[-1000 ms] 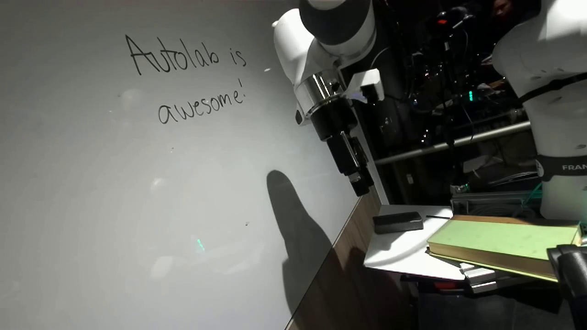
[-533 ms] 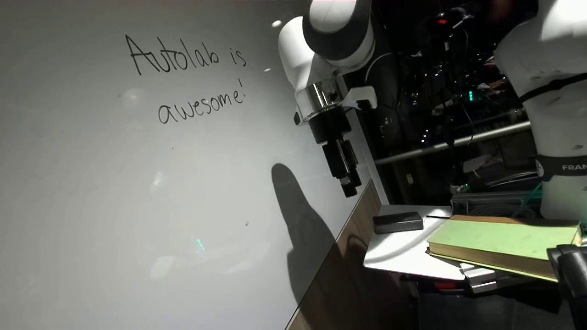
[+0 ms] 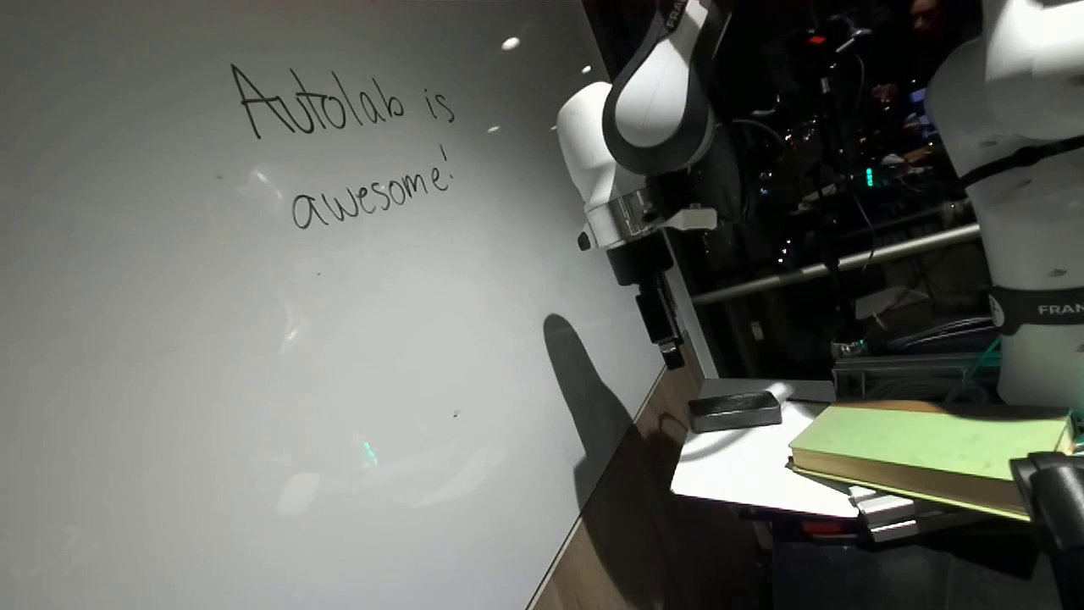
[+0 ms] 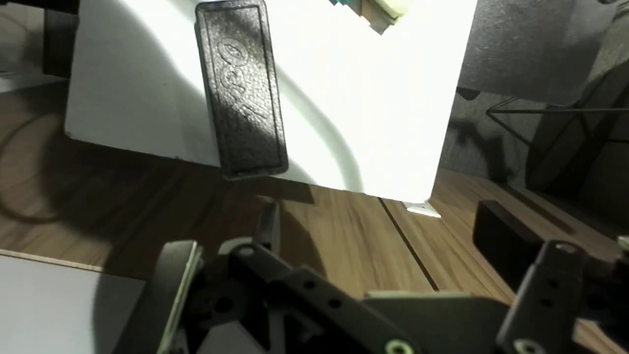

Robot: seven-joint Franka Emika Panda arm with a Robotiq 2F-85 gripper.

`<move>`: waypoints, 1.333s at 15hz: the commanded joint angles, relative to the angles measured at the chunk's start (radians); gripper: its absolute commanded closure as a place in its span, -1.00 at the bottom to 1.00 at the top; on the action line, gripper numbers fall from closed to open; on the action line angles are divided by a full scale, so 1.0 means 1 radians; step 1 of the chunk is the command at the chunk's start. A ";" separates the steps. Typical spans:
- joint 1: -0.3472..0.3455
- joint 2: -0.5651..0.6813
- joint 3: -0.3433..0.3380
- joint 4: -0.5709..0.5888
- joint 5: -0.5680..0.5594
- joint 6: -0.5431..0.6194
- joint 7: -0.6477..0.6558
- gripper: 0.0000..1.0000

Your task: Use the eraser from the table to wipe the whiteboard.

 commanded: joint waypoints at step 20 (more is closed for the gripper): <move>-0.097 0.295 -0.072 -0.084 -0.219 0.319 -0.150 -1.00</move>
